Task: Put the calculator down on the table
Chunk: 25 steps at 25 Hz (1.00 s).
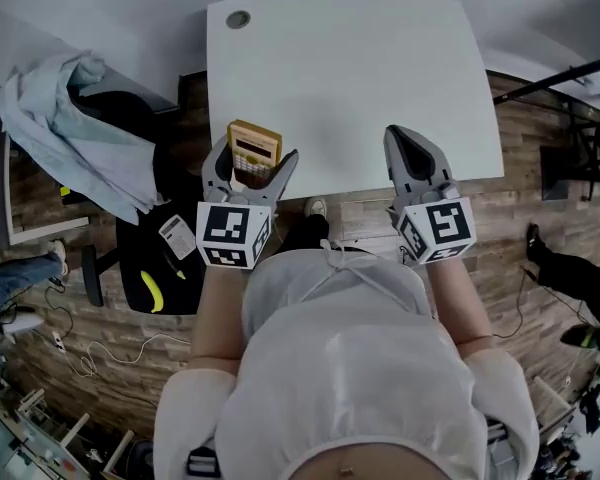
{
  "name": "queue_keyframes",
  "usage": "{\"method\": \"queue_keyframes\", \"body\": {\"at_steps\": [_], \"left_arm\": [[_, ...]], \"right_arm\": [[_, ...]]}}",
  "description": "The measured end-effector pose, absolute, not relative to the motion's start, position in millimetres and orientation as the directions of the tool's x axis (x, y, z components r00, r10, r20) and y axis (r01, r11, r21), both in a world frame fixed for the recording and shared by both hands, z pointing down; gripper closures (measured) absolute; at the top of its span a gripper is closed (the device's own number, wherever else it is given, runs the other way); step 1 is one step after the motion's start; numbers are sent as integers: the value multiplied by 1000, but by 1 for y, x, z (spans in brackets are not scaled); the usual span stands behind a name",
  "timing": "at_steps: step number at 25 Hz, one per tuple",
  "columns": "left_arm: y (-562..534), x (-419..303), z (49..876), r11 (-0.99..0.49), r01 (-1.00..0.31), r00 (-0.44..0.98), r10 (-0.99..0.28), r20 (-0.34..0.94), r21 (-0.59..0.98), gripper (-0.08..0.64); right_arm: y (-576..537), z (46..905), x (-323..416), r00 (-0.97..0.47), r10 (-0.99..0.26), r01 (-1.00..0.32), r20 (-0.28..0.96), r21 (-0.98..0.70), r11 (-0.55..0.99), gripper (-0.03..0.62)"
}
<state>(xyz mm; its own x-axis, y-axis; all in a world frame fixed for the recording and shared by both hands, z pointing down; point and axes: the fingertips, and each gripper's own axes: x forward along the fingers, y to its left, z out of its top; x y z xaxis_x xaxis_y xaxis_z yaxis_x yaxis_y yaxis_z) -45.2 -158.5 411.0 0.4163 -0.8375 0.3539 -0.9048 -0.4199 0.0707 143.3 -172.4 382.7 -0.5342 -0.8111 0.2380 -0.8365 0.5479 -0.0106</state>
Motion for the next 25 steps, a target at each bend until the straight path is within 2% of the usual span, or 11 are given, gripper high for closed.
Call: {"method": "queue_keyframes", "body": {"at_steps": [11,18,25], "left_arm": [[-236,-54,498,-407,-904,412,-749,519,131,146],[-273,-39,546,-385,-909,397,-684,612,159,146],[-304,-31,587,-324,-935,330,-640,694,145,146]], "right_arm": [[-253,437,104,-586,-760,-794,282,-12,608,586],[-291,469,110,-595,-732,-791,331,-80,607,586],[-329,495,108,-656,-654,-737,377,-131,664,586]]}}
